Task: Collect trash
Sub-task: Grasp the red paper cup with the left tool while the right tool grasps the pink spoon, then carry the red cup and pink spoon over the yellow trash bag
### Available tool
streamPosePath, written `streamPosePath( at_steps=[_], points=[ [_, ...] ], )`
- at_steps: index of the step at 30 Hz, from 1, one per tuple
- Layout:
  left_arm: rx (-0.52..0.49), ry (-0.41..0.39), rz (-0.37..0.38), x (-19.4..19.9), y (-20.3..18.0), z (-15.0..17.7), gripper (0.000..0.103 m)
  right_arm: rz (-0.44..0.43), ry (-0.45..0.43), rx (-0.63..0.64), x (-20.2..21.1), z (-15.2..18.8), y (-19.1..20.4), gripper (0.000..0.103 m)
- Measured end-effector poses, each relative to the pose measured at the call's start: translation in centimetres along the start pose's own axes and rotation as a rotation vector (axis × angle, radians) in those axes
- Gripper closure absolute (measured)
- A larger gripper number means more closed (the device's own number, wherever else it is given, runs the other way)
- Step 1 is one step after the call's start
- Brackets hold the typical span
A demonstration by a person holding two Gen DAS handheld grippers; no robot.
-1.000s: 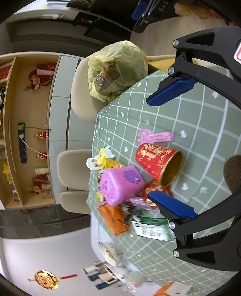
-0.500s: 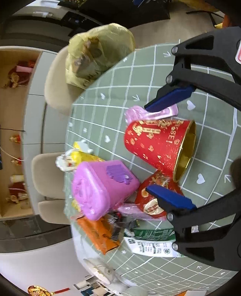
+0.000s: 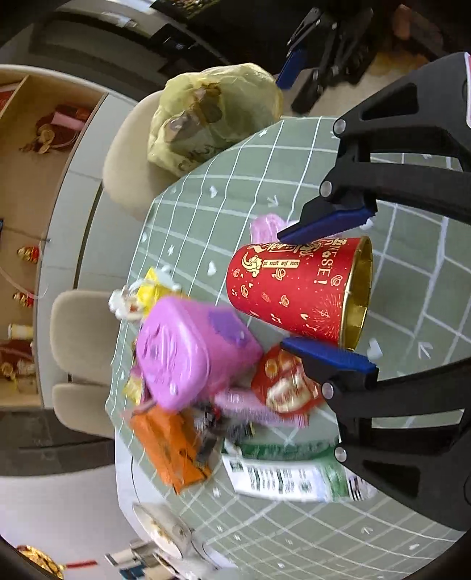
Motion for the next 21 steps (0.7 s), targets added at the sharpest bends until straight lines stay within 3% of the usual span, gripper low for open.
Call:
streamPosePath(
  at_steps=[9, 21],
  points=[
    [0.071, 0.015, -0.05, 0.7, 4.5, 1.7, 0.052, -0.053, 0.052, -0.003, -5.4, -1.2, 7.2, 0.046],
    [0.074, -0.014, -0.003, -0.1, 7.0, 1.5, 0.052, -0.018, 0.079, -0.052, -9.0, -1.8, 10.4, 0.046]
  ],
)
Point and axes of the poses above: each gripper's, at about its wrist camera, not at the fingertips, and x roughly against the way its jaws point, y to its left, z to its underside, the point moved 6 cm from there along -x, roughly the way its jaws point, and after that the axes turned 10 degrees about -x, right-handed, at the moved point
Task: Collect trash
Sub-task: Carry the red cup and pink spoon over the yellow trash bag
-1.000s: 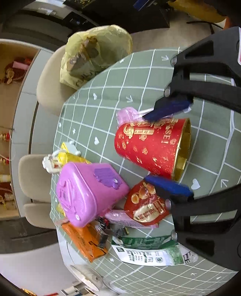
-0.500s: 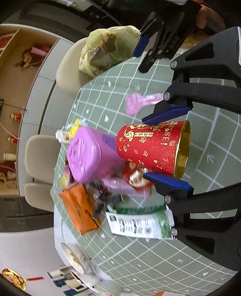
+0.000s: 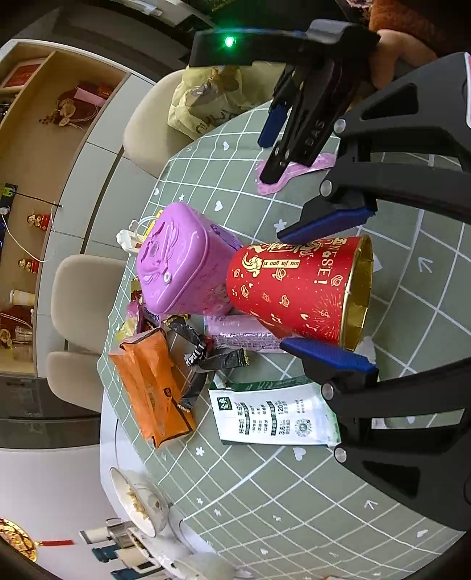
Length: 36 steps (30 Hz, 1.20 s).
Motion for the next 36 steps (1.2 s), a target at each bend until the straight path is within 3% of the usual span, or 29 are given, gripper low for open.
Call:
streamPosePath(
  at_steps=[5, 11, 18, 26, 36],
  points=[
    [-0.01, -0.011, 0.039, -0.5, 0.3, -0.8, 0.052, 0.02, 0.019, 0.024, -0.8, -0.5, 0.1, 0.064],
    [-0.005, -0.014, 0.055, -0.6, 0.3, -1.0, 0.052, 0.009, -0.013, 0.054, 1.5, -1.1, -0.4, 0.064],
    [-0.02, -0.055, 0.039, 2.2, -1.4, -1.9, 0.052, -0.034, -0.08, 0.088, 6.4, -2.5, -1.3, 0.064],
    [-0.098, -0.128, 0.088, 4.3, -7.4, -5.4, 0.052, 0.008, -0.18, 0.08, 12.2, -4.8, -6.4, 0.064],
    [-0.166, -0.193, 0.26, 2.9, -19.8, -12.3, 0.052, 0.108, -0.286, -0.018, 17.6, -9.6, -19.5, 0.064]
  ],
)
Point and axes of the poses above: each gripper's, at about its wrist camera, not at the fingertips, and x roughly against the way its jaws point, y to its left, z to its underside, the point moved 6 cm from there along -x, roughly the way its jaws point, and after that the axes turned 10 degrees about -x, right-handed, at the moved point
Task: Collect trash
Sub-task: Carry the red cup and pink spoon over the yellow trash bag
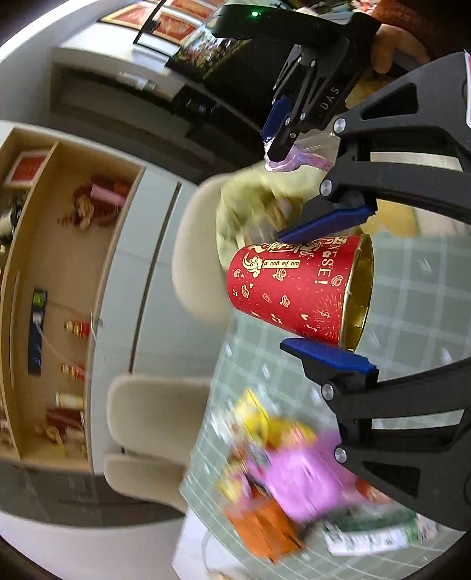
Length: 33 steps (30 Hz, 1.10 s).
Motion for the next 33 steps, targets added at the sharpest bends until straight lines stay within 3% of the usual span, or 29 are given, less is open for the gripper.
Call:
streamPosePath(
  at_steps=[6, 14, 18, 21, 25, 33],
  points=[
    [-0.045, 0.005, 0.102, -6.1, -6.4, -5.0, 0.052, 0.049, -0.058, -0.054, -0.1, -3.9, -7.9, 0.064],
    [-0.003, 0.009, 0.142, -15.7, -10.2, -9.8, 0.051, 0.086, -0.074, -0.12, -2.1, -6.8, -15.9, 0.064],
    [-0.016, 0.131, 0.112, -22.1, -10.7, -8.5, 0.051, 0.1, -0.052, -0.153, -4.3, -7.3, -18.9, 0.064],
    [-0.047, 0.274, 0.052, -25.8, -10.6, -5.3, 0.051, 0.098, -0.035, -0.154, -5.7, -7.6, -19.9, 0.064],
    [-0.027, 0.33, 0.056, -26.4, -10.2, -3.2, 0.051, 0.084, -0.009, -0.168, -7.4, -7.7, -20.4, 0.064],
    [-0.045, 0.272, 0.089, -22.7, -9.3, -4.8, 0.033, 0.029, -0.011, -0.157, -8.6, -8.2, -16.7, 0.064]
  ],
)
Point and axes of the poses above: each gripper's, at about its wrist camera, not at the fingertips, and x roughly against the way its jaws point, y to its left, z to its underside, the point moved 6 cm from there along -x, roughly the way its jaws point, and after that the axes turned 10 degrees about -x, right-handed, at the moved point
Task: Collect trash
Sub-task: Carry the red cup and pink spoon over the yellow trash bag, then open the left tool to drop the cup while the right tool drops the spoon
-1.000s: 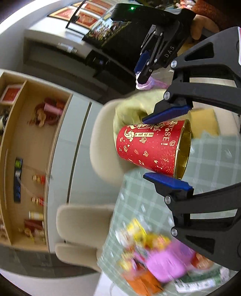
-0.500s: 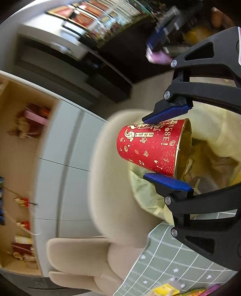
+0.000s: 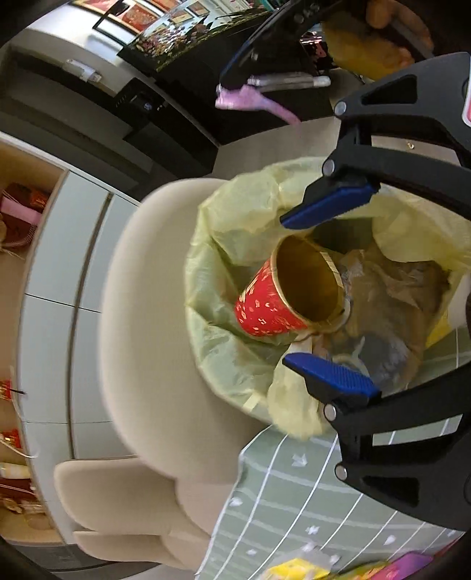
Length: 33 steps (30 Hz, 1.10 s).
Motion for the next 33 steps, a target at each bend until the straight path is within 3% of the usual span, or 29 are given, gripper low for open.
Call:
streamPosePath(
  at_steps=[6, 12, 23, 29, 33],
  points=[
    [-0.014, -0.076, -0.038, 3.4, 0.7, -1.6, 0.027, -0.038, -0.01, 0.05, 0.0, -0.2, 4.0, 0.064],
    [0.082, -0.154, -0.092, 8.0, 4.2, -0.4, 0.027, -0.071, -0.003, 0.099, -0.8, -0.2, 7.7, 0.064],
    [0.173, -0.121, -0.112, 9.2, 7.2, 4.1, 0.027, -0.083, 0.071, 0.108, -4.5, 0.6, 11.0, 0.064],
    [0.182, -0.115, -0.106, 9.0, 7.6, 4.7, 0.027, -0.011, 0.114, 0.124, -6.4, 1.8, 10.1, 0.064],
    [0.187, -0.111, -0.101, 8.8, 7.6, 4.9, 0.027, -0.05, 0.179, 0.082, -7.6, 2.9, 9.3, 0.064]
  ],
)
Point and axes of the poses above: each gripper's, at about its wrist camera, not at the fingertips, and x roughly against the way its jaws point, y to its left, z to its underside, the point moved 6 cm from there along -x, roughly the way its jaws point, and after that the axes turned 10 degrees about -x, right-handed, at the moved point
